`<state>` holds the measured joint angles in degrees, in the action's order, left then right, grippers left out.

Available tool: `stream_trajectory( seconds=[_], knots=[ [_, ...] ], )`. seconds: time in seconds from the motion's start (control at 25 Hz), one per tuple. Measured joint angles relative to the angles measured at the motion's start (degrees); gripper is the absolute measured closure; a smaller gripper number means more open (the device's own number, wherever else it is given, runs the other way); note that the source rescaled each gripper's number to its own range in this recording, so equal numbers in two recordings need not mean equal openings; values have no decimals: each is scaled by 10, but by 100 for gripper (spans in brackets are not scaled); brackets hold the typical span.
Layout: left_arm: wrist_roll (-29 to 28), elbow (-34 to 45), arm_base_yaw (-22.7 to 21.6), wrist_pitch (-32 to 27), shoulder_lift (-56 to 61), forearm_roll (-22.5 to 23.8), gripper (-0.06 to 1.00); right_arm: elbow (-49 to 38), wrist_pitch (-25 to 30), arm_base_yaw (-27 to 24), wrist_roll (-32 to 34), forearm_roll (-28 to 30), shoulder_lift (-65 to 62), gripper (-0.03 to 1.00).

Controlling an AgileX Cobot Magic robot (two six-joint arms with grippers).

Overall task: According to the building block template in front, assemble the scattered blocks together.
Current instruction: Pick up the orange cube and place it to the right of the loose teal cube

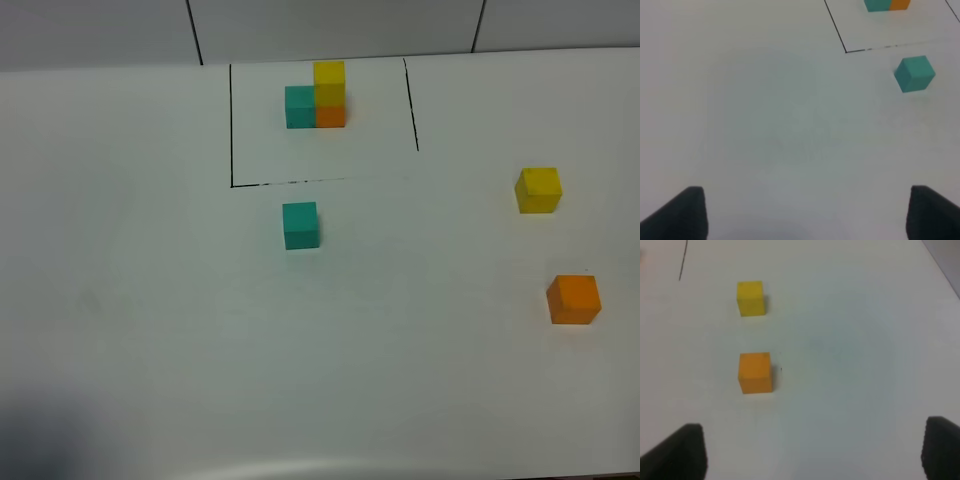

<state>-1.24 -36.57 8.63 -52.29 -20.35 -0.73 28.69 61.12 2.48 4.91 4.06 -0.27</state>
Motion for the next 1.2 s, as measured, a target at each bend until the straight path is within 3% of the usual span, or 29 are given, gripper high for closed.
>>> stream_trajectory(
  seconds=[0.68,1.2],
  knots=[
    [12,75,0,-84,191,-35,8,0,0,0,0,0,0,2],
    [12,76,0,-88,206,-35,8,0,0,0,2,0,0,2]
  ],
)
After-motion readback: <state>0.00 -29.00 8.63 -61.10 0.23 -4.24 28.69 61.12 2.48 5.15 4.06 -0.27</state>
